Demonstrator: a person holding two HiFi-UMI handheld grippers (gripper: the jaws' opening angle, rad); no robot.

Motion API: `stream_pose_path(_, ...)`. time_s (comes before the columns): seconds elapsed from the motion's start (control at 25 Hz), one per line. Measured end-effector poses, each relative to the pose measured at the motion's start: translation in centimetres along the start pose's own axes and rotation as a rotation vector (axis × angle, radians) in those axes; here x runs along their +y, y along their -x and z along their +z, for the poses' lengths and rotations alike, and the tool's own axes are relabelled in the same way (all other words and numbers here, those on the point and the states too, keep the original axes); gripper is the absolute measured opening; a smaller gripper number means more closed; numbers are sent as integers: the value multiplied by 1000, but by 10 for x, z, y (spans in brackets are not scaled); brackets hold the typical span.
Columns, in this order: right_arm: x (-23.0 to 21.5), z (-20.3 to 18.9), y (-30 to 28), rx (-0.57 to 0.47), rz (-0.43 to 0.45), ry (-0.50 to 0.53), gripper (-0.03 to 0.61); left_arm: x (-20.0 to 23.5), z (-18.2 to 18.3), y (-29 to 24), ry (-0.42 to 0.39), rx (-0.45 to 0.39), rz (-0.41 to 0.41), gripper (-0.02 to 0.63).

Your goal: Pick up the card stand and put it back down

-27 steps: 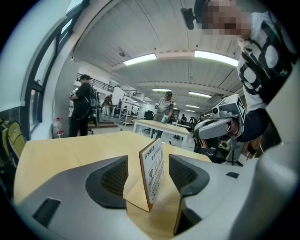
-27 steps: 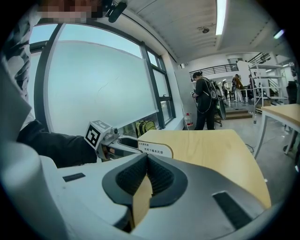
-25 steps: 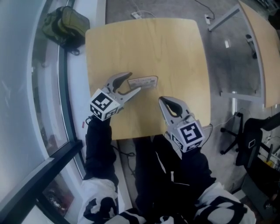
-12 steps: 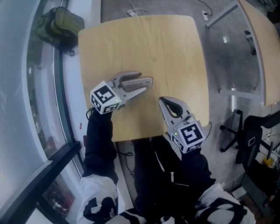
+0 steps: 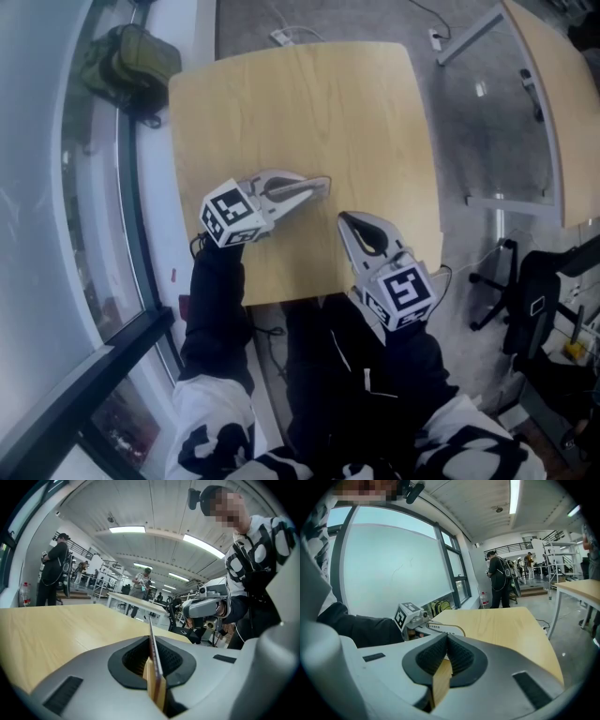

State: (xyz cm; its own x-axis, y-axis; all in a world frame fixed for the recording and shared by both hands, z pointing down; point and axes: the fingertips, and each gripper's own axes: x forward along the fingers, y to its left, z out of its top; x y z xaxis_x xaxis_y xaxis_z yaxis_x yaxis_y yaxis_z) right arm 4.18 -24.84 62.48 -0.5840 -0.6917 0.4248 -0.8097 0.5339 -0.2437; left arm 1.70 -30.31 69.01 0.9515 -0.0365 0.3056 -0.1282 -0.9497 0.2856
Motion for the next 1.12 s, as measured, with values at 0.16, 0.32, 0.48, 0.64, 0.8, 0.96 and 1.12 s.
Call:
stream_pose_path(0.16, 6, 9, 10, -13, 1, -8, 18, -14, 9, 4, 24, -9, 27, 21)
stream_pose_path(0.32, 12, 27, 25, -35, -2, -12, 18, -30, 35, 19, 50, -31, 84, 21)
stream_pose_path(0.48, 20, 53, 41, -77, 3, 4, 18, -46, 72, 36, 73, -37, 165, 21)
stream_pose_path(0.64, 32, 78, 59, -111, 8, 27, 18, -63, 110, 60, 89, -67, 271, 21)
stream_pose_path(0.8, 44, 107, 73, -152, 11, 49, 18, -80, 154, 92, 61, -118, 404, 21)
stream_pose_path(0.96, 62, 139, 94, -193, 24, 70, 18, -108, 200, 121, 51, -197, 533, 21)
stream_pose_path(1.12, 85, 169, 102, -251, 53, 109, 18, -127, 226, 151, 20, -268, 666, 21)
